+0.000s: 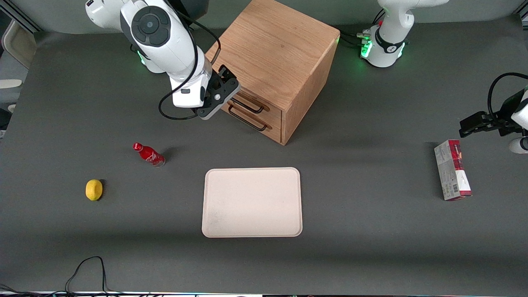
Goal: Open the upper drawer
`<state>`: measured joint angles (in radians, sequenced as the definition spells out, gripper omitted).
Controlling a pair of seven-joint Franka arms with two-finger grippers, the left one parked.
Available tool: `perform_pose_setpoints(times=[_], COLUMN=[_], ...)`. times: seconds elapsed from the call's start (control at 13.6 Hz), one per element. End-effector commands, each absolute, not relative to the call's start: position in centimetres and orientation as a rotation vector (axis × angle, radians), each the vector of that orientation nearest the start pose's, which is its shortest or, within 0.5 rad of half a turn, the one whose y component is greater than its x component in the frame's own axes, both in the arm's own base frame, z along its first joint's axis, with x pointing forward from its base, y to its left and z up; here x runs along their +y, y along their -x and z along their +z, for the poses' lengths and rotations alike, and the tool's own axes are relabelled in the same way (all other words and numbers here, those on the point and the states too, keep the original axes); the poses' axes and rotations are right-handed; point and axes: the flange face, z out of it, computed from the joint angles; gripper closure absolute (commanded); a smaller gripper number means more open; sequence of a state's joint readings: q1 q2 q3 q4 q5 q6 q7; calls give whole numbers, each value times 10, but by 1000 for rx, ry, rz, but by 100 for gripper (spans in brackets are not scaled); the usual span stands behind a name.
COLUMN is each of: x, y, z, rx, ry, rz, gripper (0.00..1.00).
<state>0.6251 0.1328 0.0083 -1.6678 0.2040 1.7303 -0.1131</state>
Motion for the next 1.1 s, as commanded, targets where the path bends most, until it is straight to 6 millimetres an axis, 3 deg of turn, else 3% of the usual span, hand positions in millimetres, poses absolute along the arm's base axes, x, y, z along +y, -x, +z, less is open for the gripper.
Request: perform_pose_setpoints(times=[0.0, 0.22, 0.37, 1.03], x=[366, 374, 383, 377], y=[-462, -453, -445, -448], z=[513, 482, 471, 442], rx=[-1077, -1106, -1140, -1161], ry=[2715, 2716, 2712, 2750], rz=[168, 149, 141, 130], gripper=[0, 0, 0, 0])
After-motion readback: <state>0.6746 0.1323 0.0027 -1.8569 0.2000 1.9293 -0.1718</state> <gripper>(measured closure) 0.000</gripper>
